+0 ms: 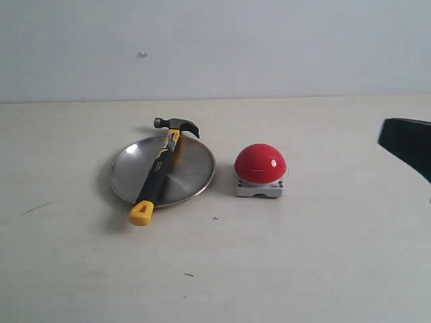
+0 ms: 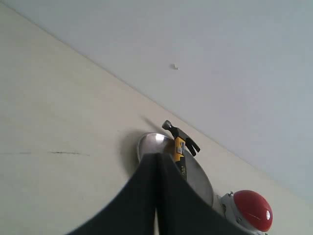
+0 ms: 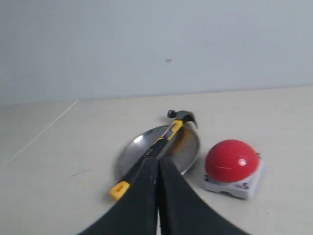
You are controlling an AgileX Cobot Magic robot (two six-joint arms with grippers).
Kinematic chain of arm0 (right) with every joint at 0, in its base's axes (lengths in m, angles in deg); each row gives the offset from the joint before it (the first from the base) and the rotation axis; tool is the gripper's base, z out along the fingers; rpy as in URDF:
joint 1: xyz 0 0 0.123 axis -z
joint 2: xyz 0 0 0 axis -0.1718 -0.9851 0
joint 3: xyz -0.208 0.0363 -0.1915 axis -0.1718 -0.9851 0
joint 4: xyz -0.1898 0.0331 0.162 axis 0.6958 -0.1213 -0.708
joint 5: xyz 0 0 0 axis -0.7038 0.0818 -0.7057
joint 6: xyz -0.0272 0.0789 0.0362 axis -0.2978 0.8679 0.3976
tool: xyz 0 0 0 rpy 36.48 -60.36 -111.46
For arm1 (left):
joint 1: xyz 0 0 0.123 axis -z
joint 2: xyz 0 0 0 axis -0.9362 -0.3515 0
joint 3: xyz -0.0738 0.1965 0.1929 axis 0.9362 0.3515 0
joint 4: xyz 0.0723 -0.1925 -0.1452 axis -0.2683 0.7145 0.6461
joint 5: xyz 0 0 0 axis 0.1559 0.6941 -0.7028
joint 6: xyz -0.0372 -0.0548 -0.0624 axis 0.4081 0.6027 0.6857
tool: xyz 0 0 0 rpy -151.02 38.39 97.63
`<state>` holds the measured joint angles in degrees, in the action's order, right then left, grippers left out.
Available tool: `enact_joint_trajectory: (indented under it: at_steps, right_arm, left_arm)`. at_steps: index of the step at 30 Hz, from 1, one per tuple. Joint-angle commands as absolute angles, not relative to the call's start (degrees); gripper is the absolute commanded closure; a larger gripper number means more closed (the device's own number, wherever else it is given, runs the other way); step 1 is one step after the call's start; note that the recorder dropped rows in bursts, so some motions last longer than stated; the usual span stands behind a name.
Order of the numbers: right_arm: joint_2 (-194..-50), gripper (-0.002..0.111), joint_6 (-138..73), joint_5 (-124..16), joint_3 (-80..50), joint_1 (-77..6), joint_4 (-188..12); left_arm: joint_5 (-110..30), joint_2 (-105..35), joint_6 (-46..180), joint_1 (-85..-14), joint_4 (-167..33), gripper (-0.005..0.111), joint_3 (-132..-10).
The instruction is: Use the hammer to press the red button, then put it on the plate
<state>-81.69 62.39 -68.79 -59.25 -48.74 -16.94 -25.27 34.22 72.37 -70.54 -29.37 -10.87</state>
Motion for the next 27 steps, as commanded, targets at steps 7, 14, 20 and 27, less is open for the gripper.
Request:
enact_joint_trajectory:
  at_steps: [7, 14, 20, 27]
  right_arm:
    - [-55.0, 0.108, 63.0, -54.0, -78.0, -8.0, -18.9]
    - [-53.7, 0.108, 62.9, -54.3, -78.0, -7.4, -18.4]
    - [-53.7, 0.108, 62.4, -54.3, -79.9, -7.4, -18.9]
    - [-53.7, 0.108, 26.1, -65.7, -79.9, -7.4, -52.8]
  left_arm:
    - [-25.5, 34.0, 72.1, -70.6, -29.3, 0.107, -10.7]
    - [-25.5, 34.0, 72.1, -70.6, -29.3, 0.107, -10.7]
    - [-25.5, 34.0, 72.1, -70.6, -29.3, 0.107, -10.7]
    - [-25.5, 34.0, 72.1, -70.6, -29.3, 0.107, -10.7]
